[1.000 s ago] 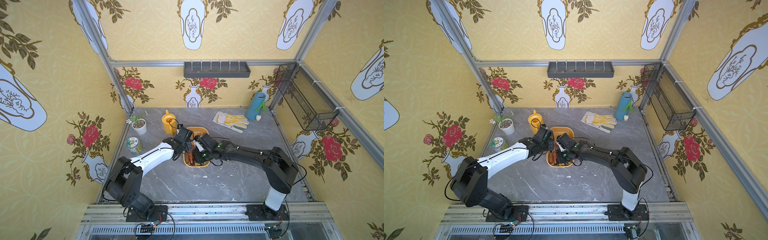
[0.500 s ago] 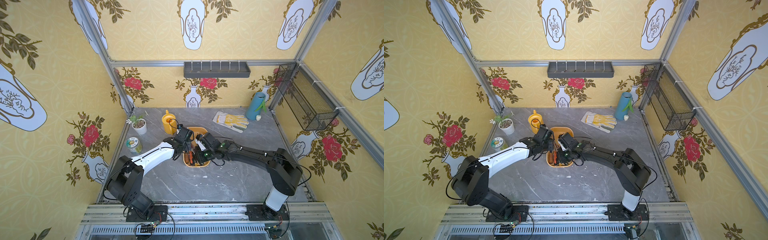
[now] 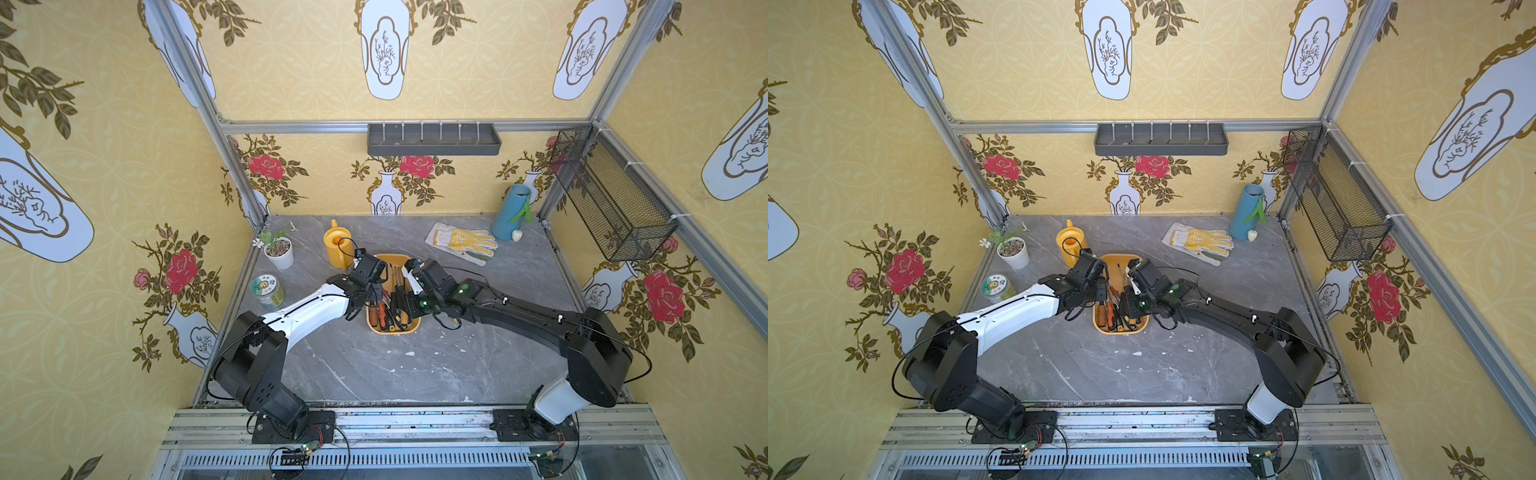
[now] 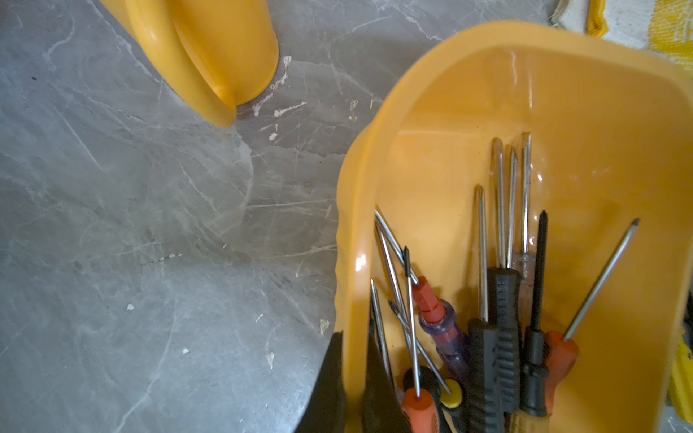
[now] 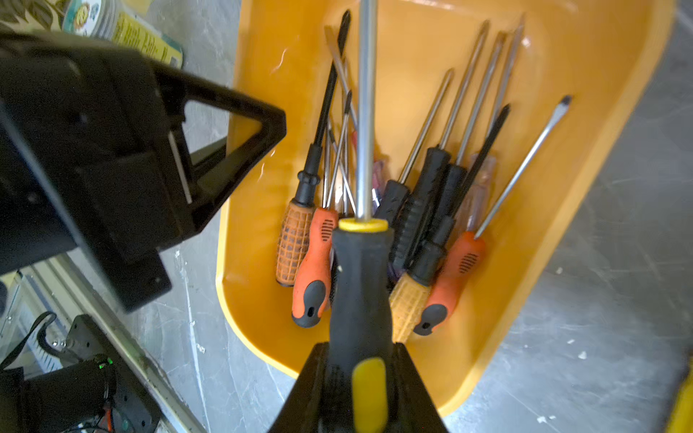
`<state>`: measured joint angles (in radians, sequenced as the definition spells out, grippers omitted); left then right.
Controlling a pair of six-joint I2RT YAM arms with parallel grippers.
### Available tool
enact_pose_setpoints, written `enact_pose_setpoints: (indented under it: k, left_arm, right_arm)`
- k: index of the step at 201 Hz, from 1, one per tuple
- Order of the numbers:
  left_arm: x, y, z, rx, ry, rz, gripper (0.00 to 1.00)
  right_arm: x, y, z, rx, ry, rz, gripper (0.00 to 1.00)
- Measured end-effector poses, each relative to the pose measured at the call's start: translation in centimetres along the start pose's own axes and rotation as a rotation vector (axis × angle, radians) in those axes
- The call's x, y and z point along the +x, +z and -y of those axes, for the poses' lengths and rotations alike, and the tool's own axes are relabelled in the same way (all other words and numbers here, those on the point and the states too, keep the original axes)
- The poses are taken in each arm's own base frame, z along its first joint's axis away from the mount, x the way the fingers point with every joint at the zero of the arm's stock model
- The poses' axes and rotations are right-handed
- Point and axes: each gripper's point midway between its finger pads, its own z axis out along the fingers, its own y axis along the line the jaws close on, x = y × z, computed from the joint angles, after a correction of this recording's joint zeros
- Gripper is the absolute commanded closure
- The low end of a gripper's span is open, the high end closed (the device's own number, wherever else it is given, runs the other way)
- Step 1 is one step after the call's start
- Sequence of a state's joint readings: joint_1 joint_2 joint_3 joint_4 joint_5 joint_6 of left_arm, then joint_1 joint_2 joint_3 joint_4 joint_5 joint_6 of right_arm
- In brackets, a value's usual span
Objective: Take out the screwdriver from the storage box
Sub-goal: Pick up the screwdriver from the storage box, then place the screwdriver at the center of the board.
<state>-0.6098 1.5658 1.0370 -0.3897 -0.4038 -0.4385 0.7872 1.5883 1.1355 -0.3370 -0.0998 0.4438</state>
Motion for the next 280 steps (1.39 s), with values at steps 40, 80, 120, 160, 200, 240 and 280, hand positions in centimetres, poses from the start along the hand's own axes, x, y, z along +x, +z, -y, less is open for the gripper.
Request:
enact_pose_setpoints:
  k: [40, 80, 120, 160, 200, 240, 280]
  left_arm:
    - [0.0, 0.0, 0.0, -0.001, 0.0, -0.001, 1.0]
    - [0.0, 0.0, 0.0, 0.0, 0.0, 0.0, 1.0]
    - [0.0, 0.0, 0.0, 0.0, 0.0, 0.001, 1.0]
    - [0.0, 0.0, 0.0, 0.0, 0.0, 0.001, 1.0]
    - [-0.1, -0.1, -0.1, -0.005, 0.001, 0.004, 1.0]
    - [-0.2, -0.1, -0.2, -0.009, 0.006, 0.008, 1.0]
    - [-0.2, -0.1, -0.1, -0.008, 0.008, 0.008, 1.0]
  right_arm:
    - [-1.3, -1.2, 3.2, 0.062, 0.05, 0.043, 1.0]
    - [-0.9, -1.7, 8.2, 0.177, 0.135, 0.027, 1.0]
    - [1.0, -0.6, 10.8, 0.273, 0.164, -0.048, 1.0]
    - [3.2, 1.4, 12.9, 0.366, 0.174, -0.156, 1.0]
    - [5.0, 3.0, 14.3, 0.422, 0.178, -0.244, 1.0]
    - [6.1, 4.0, 15.0, 0.449, 0.18, -0.286, 0.93]
    - [6.4, 4.2, 15.2, 0.456, 0.18, -0.297, 0.74]
